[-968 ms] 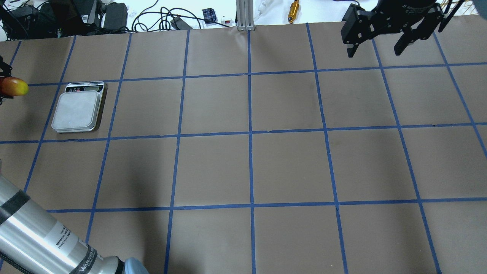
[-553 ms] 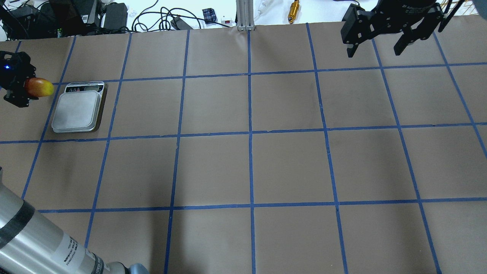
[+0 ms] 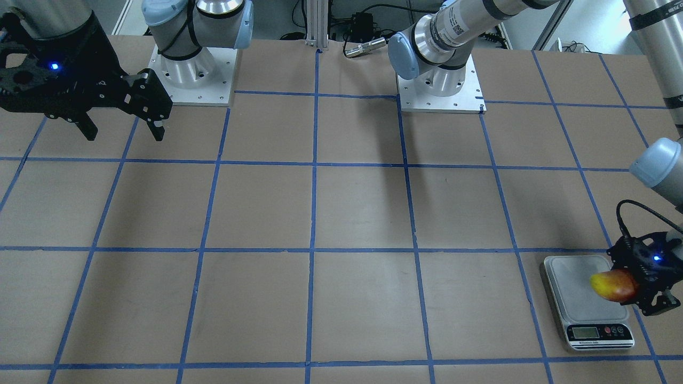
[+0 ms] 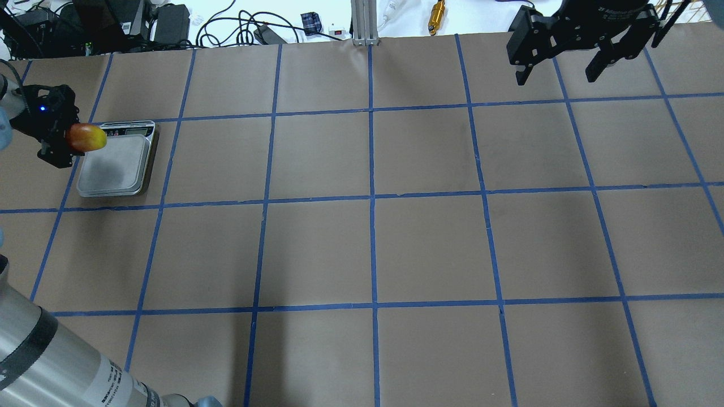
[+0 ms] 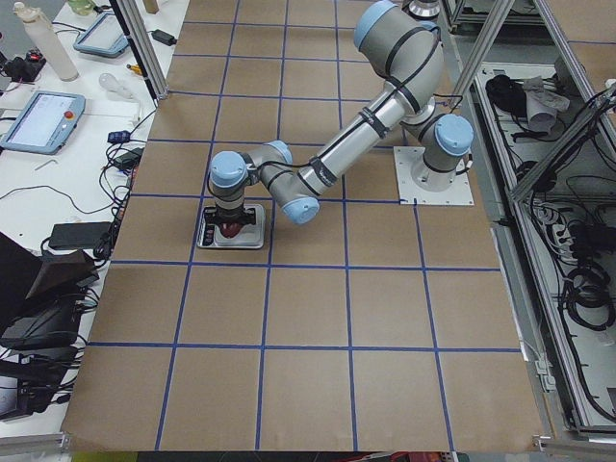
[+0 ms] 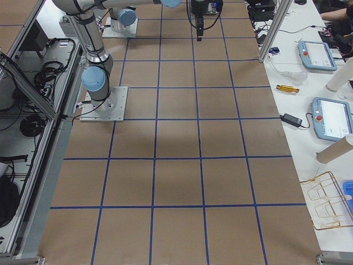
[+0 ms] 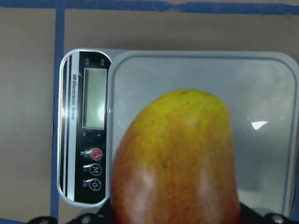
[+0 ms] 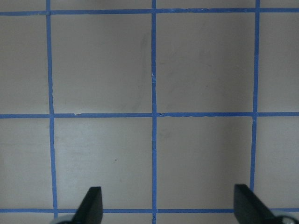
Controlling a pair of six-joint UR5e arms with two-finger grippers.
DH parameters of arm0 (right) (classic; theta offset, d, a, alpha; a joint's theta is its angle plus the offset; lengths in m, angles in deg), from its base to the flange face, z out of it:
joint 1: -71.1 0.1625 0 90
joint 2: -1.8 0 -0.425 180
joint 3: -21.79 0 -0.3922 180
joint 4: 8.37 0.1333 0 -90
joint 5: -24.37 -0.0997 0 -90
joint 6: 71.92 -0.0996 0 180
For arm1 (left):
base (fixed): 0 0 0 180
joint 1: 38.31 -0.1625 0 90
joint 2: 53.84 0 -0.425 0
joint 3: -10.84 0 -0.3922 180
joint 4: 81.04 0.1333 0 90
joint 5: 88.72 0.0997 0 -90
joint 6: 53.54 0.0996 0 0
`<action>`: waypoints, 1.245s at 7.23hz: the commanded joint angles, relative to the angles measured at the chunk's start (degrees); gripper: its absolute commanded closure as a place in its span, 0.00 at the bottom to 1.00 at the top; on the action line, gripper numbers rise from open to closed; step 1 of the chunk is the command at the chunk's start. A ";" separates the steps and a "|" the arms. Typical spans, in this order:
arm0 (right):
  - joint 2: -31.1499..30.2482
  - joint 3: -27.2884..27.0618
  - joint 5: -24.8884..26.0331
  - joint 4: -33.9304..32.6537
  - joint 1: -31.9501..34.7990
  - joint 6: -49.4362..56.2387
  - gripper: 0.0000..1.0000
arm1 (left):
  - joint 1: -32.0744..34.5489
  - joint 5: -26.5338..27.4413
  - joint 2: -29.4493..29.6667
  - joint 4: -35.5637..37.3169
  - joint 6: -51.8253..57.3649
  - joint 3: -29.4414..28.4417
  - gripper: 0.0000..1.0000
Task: Weigh mango
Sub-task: 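Lower the mango onto the scale platform and open the left gripper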
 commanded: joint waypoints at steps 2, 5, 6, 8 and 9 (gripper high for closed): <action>0.05 0.00 0.03 0.00 0.00 0.00 0.00 | 0.13 -0.32 0.72 0.93 0.16 1.27 0.86; 0.05 0.00 0.03 0.00 0.00 0.00 0.00 | 0.13 -0.49 1.25 0.84 -0.10 1.27 0.49; 0.05 0.00 0.03 0.00 0.00 0.00 0.00 | 0.13 -0.75 1.33 0.76 -0.01 1.27 0.12; 0.05 0.00 0.03 0.00 0.00 0.00 0.00 | 0.13 -0.58 0.90 0.58 -0.19 1.18 0.00; -0.04 0.00 0.03 0.00 0.00 0.00 0.00 | 0.13 -0.40 -0.24 0.14 -0.45 1.01 0.00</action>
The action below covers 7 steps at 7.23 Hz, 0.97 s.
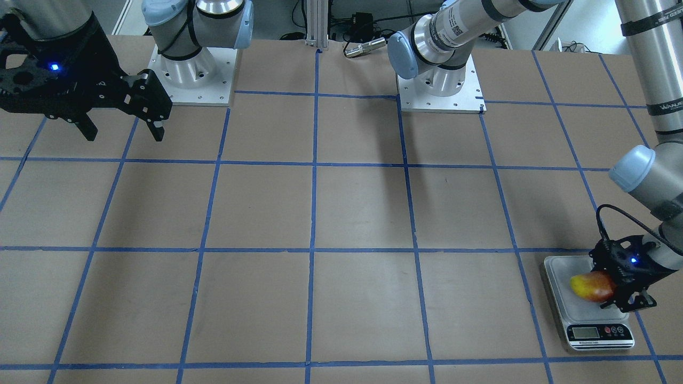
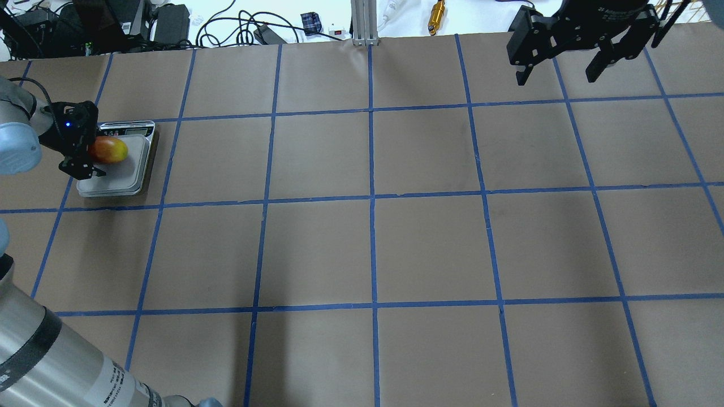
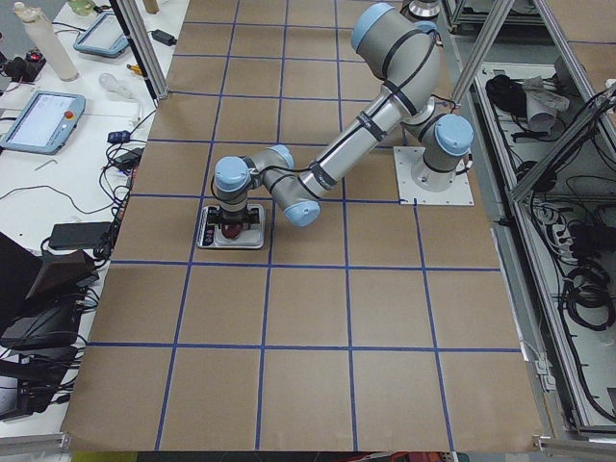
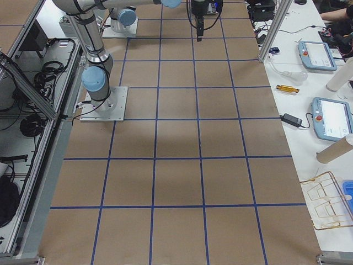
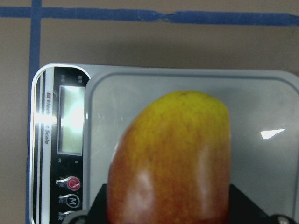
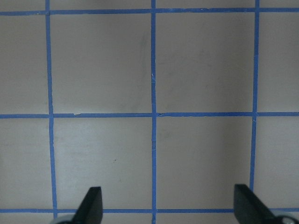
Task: Weigh mango
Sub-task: 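Lower the mango onto the scale platform and open the left gripper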
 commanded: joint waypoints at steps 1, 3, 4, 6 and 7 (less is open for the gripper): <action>-0.08 0.00 -0.09 0.00 -0.06 0.00 0.00 | 0.00 0.19 -2.22 -0.97 -0.76 0.04 0.00; -0.07 0.00 0.00 0.00 0.02 0.00 0.00 | -0.35 0.27 -8.18 -10.24 -1.64 -0.66 0.00; 0.01 0.00 0.00 0.00 0.02 0.00 0.00 | -0.44 0.45 -12.21 -15.51 -3.04 -0.84 0.00; -0.07 0.00 0.00 0.00 -0.06 0.00 0.00 | -0.44 1.15 -21.00 -26.15 -8.12 -0.75 0.00; 0.01 0.00 0.00 0.00 -0.06 0.00 0.00 | -0.44 2.28 -25.83 -31.51 -11.89 -0.58 0.00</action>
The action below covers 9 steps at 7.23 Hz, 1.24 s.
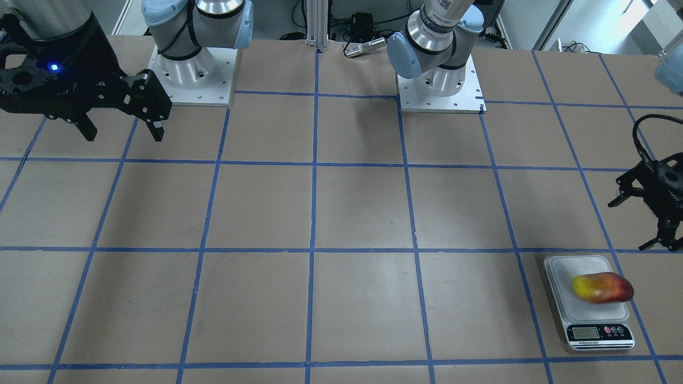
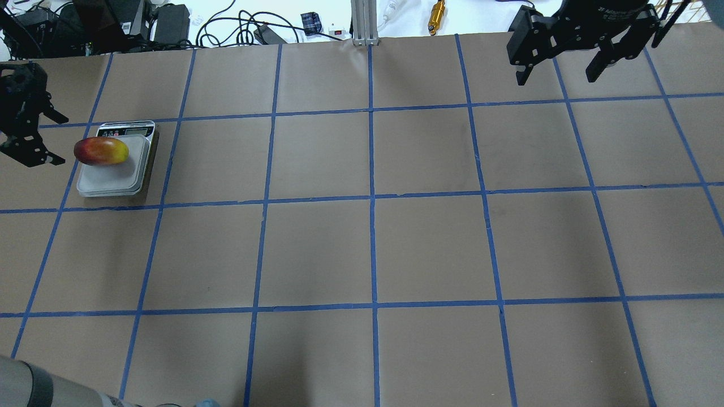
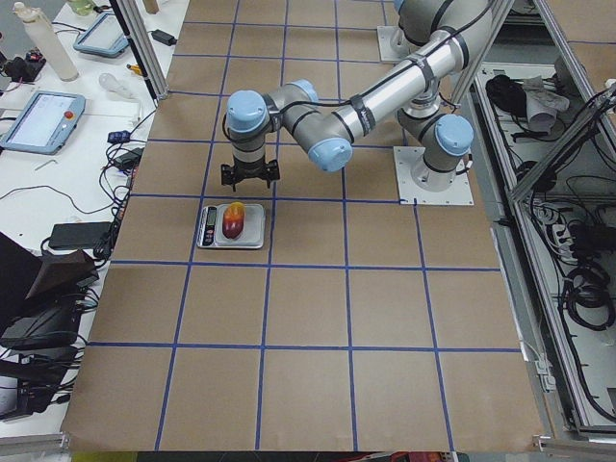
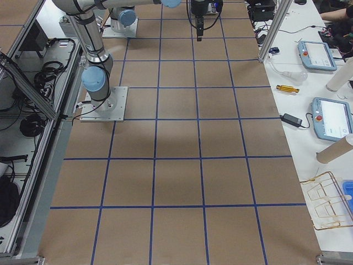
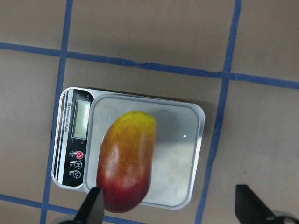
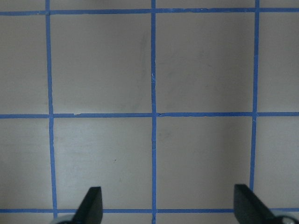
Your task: Weigh mango
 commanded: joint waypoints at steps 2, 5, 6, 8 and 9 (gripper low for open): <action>-0.05 0.00 -0.09 0.00 0.05 0.00 0.00 | 0.06 2.65 -13.75 -15.11 -12.08 0.67 0.00; 0.04 0.00 -0.09 0.00 0.05 0.00 0.00 | 1.63 1.62 -19.13 -21.62 -38.47 2.16 0.00; 0.04 0.00 -0.09 0.00 0.05 0.00 0.00 | 5.82 2.13 -20.02 -21.92 -46.91 2.08 0.00; 0.04 0.00 -0.09 0.00 -0.04 0.00 0.00 | 15.83 2.40 -20.20 -21.66 -66.23 1.81 0.00; -0.05 0.00 -0.09 0.00 0.05 0.00 0.00 | 21.10 2.49 -20.03 -21.66 -76.95 1.81 0.00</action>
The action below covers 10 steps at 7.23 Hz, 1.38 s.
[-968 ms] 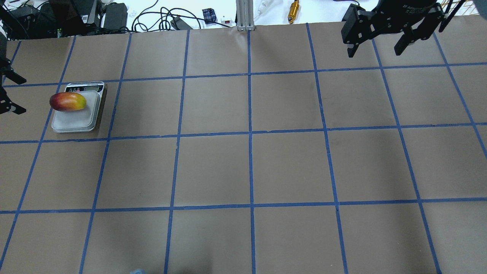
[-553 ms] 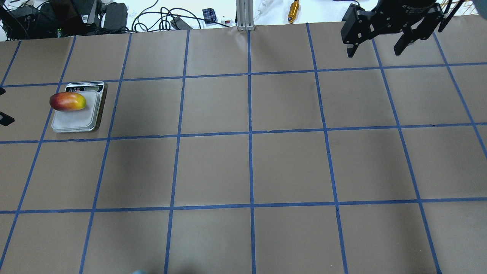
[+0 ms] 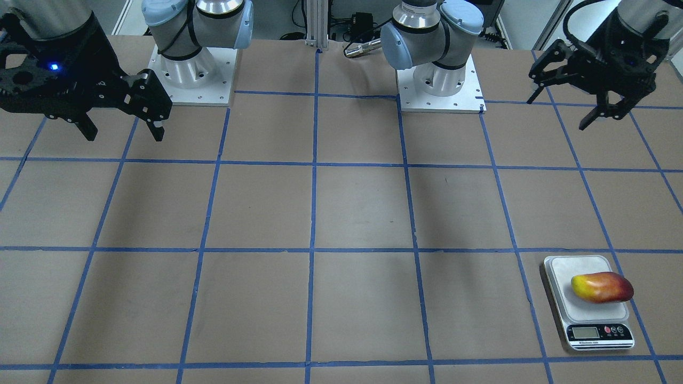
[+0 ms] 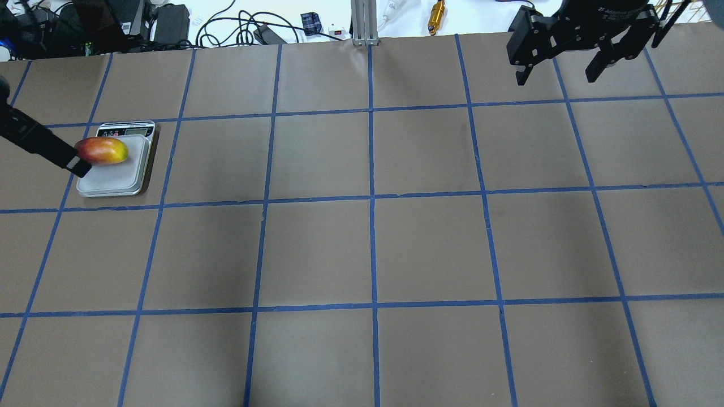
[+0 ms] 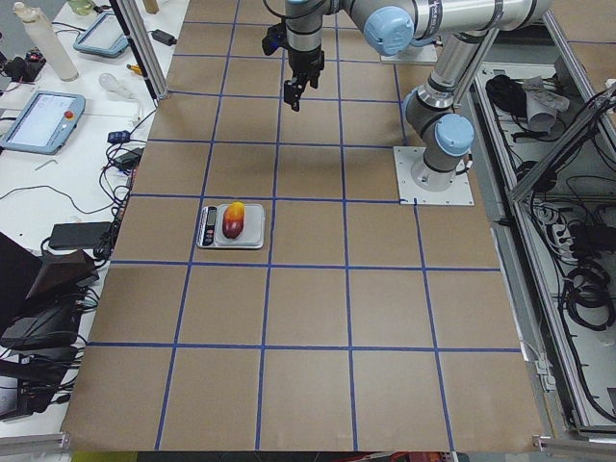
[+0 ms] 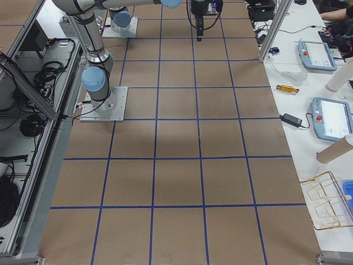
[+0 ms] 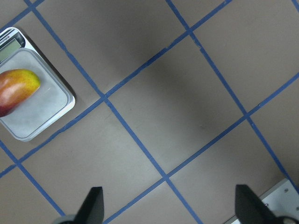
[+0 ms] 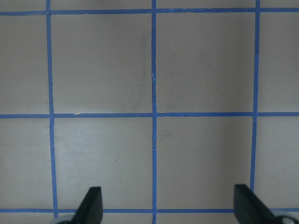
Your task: Weigh mango
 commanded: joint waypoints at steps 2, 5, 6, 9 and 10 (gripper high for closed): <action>-0.05 0.00 0.00 0.00 0.03 0.00 0.00 | 15.38 0.29 0.94 0.19 -28.57 -0.15 0.00; -0.05 0.00 0.00 0.00 0.03 0.00 0.00 | 22.43 0.29 2.17 5.09 -43.54 0.21 0.00; -0.05 0.00 0.00 0.00 0.03 0.00 0.00 | 22.79 2.29 2.61 7.63 -46.53 -0.23 0.01; 0.04 0.00 0.00 0.00 0.03 0.00 0.00 | 22.71 5.30 3.32 11.53 -48.85 -0.41 0.00; -0.05 0.00 0.00 0.00 0.03 0.00 0.00 | 22.71 5.21 3.23 11.53 -48.85 -0.41 0.00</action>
